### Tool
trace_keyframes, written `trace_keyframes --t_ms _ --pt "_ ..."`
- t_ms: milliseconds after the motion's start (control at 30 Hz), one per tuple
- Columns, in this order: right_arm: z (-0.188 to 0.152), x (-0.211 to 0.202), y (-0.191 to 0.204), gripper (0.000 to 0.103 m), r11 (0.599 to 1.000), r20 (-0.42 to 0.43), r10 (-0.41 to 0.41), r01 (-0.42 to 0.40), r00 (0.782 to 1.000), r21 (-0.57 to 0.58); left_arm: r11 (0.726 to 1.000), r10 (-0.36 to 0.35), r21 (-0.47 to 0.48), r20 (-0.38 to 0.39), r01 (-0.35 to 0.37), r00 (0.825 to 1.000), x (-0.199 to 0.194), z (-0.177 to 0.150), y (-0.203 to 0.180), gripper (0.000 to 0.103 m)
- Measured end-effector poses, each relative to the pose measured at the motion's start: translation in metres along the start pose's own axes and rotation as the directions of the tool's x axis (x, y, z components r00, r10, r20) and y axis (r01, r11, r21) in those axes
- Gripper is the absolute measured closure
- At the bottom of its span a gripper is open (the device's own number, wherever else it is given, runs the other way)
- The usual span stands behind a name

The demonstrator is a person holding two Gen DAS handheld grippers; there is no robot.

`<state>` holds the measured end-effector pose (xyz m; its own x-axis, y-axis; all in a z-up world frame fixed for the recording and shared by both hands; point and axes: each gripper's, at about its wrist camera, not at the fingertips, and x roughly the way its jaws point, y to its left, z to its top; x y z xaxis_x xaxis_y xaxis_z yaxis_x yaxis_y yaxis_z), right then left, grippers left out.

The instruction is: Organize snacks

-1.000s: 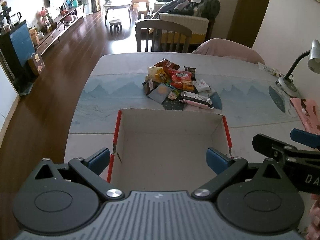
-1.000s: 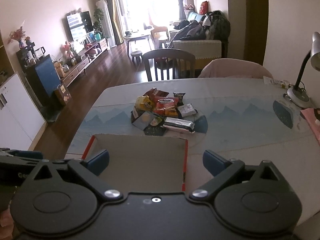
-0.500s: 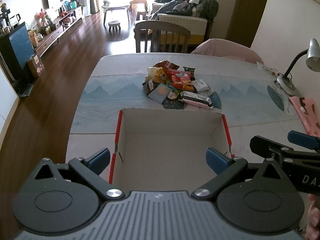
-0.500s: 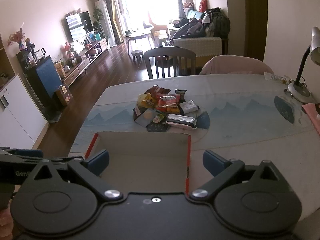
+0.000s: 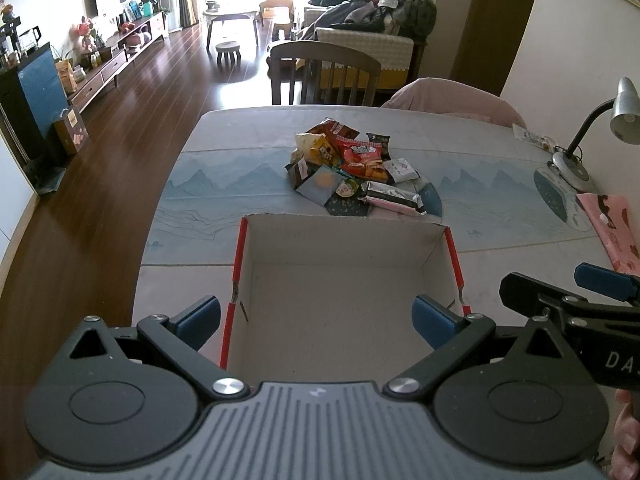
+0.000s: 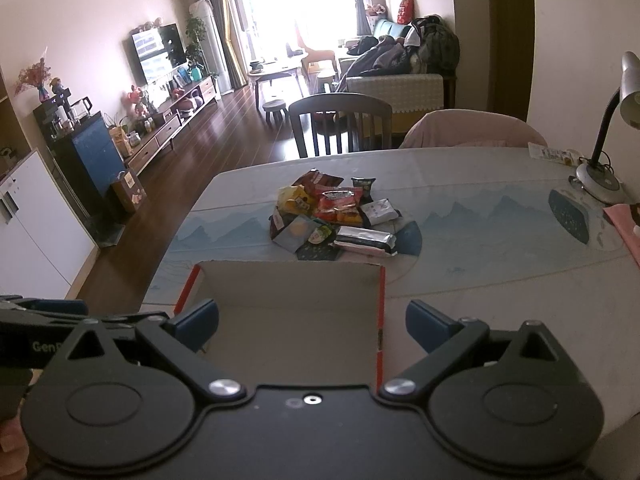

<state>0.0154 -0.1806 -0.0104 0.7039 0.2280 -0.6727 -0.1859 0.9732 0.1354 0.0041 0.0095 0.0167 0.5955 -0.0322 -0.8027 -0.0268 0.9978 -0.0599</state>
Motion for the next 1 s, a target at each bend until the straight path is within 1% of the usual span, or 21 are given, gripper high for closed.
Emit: trace_keyframes --t_ms 467,700,833,1000 --pt "-0.003 -0.003 0.002 0.003 1.000 -0.001 -0.007 0.007 1.000 0.009 1.000 -0.016 0.008 -0.001 0.016 1.000 -0.003 -0.004 0.005 0.000" --pt "-0.002 0.001 -0.001 0.003 0.999 -0.018 -0.004 0.004 1.000 0.032 1.000 -0.027 0.016 -0.015 0.027 1.000 0.002 -0.001 0.010 0.000" --pt "0.005 0.006 -0.001 0.003 1.000 -0.009 -0.006 0.006 1.000 0.017 0.999 -0.032 0.015 -0.018 0.032 0.999 0.009 0.004 0.011 0.000" --pt "0.019 0.020 -0.004 0.003 1.000 -0.016 0.001 -0.002 1.000 -0.011 1.000 -0.011 0.019 -0.015 0.012 1.000 0.023 0.017 0.008 0.000"
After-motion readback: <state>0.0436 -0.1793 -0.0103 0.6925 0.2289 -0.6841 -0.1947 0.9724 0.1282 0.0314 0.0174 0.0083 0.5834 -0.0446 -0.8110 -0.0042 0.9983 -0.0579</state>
